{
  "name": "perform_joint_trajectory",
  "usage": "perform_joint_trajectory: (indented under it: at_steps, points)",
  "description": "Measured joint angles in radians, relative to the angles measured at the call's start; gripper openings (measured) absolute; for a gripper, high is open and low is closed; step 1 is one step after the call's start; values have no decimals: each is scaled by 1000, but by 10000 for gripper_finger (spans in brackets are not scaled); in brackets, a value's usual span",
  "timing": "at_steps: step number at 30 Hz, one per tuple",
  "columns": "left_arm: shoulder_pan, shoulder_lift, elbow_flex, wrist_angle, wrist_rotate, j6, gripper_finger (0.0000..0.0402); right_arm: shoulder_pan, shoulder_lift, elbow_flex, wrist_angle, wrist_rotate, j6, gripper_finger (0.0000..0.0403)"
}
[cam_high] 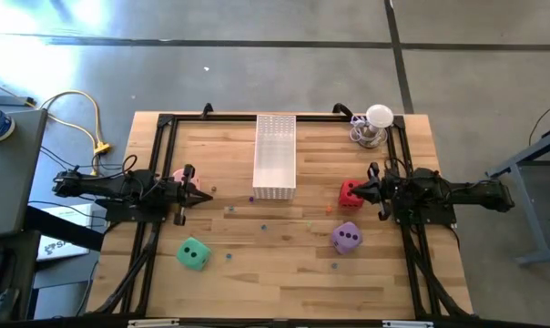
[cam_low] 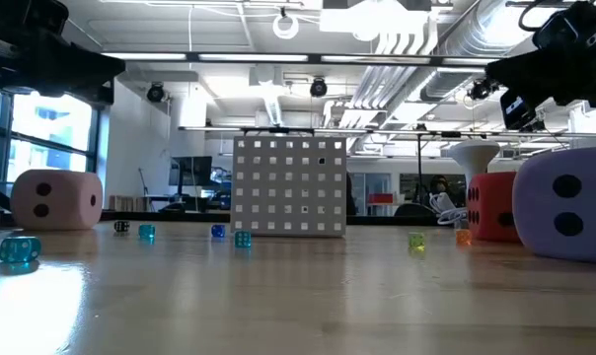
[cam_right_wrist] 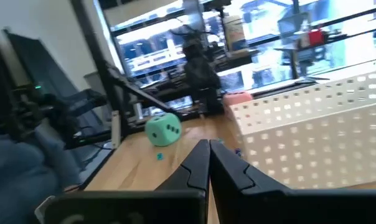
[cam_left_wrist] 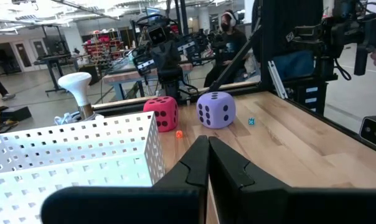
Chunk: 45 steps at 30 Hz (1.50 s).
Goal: Pick & Place Dice
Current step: Put the large red die into the bin
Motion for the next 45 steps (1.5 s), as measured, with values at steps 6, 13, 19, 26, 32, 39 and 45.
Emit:
perform_joint_trajectory:
  at_steps: [6, 13, 19, 26, 32, 39, 45]
  points:
    - [0, 0, 0, 0, 0, 0, 2, 0, 0, 0, -5, 2, 6, 2]
    - [0, 0, 0, 0, 0, 0, 2, 0, 0, 0, -6, -53, 7, 2]
    - [0, 0, 0, 0, 0, 0, 2, 0, 0, 0, -35, -71, 26, 2]
    - [0, 0, 0, 0, 0, 0, 2, 0, 3, 0, -35, -132, 53, 9]
    - [0, 0, 0, 0, 0, 0, 2, 0, 3, 0, -29, -152, -30, 78]
    - [0, 0, 0, 0, 0, 0, 2, 0, 3, 0, -32, -123, -133, 271]
    - [0, 0, 0, 0, 0, 0, 2, 0, 3, 0, -33, -122, -174, 383]
